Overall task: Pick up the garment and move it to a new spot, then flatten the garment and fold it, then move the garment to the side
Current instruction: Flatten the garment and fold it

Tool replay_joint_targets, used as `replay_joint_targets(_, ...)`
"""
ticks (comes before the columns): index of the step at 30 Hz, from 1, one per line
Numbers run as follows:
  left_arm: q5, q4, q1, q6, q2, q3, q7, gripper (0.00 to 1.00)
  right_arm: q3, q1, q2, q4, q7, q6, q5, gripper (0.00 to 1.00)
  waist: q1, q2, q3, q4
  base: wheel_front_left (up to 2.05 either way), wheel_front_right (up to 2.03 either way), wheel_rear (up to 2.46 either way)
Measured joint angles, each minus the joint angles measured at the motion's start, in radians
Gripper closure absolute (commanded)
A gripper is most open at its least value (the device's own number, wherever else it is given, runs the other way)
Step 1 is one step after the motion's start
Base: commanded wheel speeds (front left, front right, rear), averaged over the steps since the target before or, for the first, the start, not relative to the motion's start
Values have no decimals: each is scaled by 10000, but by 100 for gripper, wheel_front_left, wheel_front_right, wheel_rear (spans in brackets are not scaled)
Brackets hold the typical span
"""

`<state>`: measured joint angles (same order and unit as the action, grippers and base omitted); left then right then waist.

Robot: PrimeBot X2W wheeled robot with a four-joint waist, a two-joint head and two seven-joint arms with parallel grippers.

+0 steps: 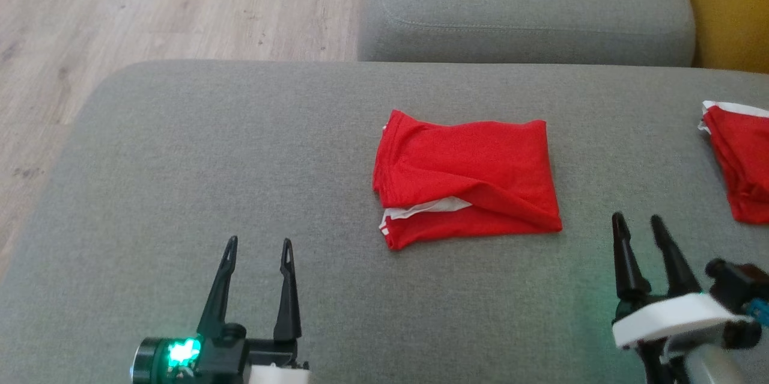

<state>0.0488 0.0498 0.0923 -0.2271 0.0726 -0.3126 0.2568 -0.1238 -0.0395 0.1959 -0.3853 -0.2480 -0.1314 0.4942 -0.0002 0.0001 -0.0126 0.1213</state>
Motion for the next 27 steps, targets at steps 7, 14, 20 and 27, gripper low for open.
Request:
replay_joint_targets(7, -73, 6, 33, 90, -6, -71, 0, 0, -1001, -640, -58, -872, 1231, 0, 619, 100, 2, 0, 86, 413, 0, 0, 0)
replay_joint_targets(14, -73, 82, -168, 219, -71, -456, 0, 0, -2393, -3734, 82, -2322, 3653, 0, 1574, 100, 4, 0, 594, 1069, 0, 0, 0)
replay_joint_targets(20, -33, 144, -407, 213, -117, -723, 0, 0, -3277, -4884, 694, -3492, 4847, 0, 1998, 100, 5, 0, 1038, 1551, 0, 0, 0)
replay_joint_targets(27, 54, 155, -524, 12, -151, -690, 0, 0, -4537, -4419, 915, -2815, 5250, 0, 3590, 100, 5, 0, 1335, 1698, 0, 0, 0)
